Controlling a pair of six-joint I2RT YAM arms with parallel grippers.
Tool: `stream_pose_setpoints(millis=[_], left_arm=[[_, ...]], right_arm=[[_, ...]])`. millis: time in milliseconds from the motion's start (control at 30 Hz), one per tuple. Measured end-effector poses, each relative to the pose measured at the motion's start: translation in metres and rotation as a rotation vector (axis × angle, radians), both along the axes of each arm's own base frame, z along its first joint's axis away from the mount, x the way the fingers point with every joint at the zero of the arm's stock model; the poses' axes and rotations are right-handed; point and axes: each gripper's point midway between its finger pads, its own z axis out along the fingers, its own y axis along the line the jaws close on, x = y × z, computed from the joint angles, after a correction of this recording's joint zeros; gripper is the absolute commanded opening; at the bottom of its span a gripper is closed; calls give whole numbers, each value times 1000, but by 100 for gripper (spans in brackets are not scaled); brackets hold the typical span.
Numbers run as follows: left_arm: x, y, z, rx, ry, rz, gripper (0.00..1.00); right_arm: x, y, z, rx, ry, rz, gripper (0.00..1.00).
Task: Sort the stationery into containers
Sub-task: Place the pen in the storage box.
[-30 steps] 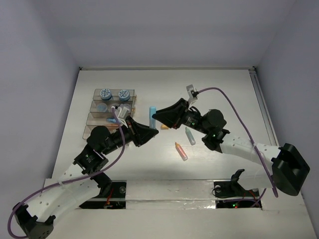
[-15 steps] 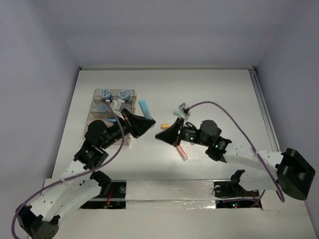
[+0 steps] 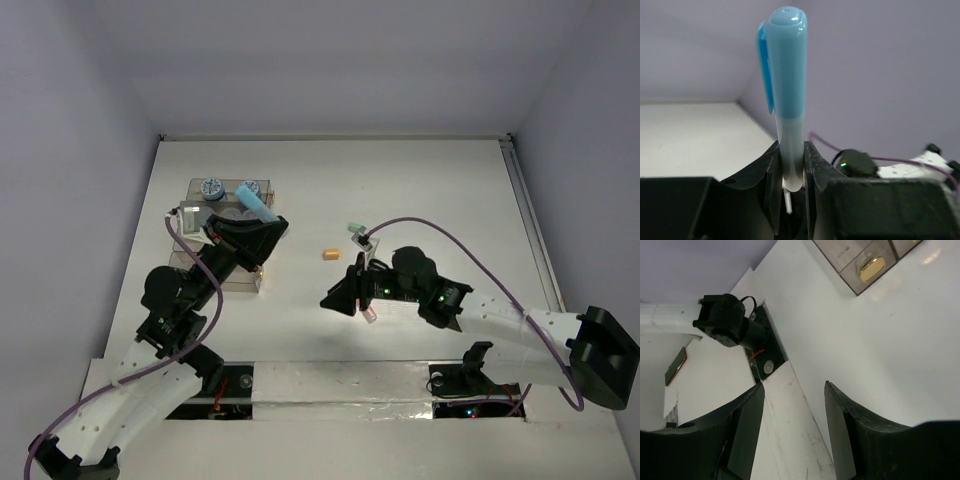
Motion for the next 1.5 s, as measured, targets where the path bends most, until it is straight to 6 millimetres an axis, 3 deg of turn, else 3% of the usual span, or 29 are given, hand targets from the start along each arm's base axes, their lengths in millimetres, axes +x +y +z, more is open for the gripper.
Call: stream_pose_setpoints(millis=[300,433,667,900,1100,1400,1500], left_arm=[[53,37,-128,19,469,327,0],[61,61,-165,-2,609,473,0],[59,98,-205,-16,771,655,0],[51,125,-251,-8,894,765,0],[53,144,-264,-28,937,836,0],[50,176,-318,-39,1078,937,0],[53,179,-322,-42,1095,935,0]], right_arm=[[32,-19,-17,-91,6,-126,79],[45,-29,-23,-118,21,-176,83],[57,-43,-18,-113,16,-230,83],[57,-48,-4,-91,-23,-236,83],[54,-53,4,-74,-45,-237,83],[51,-62,3,-74,-68,-244,83],[51,-62,4,-71,-74,-238,83]])
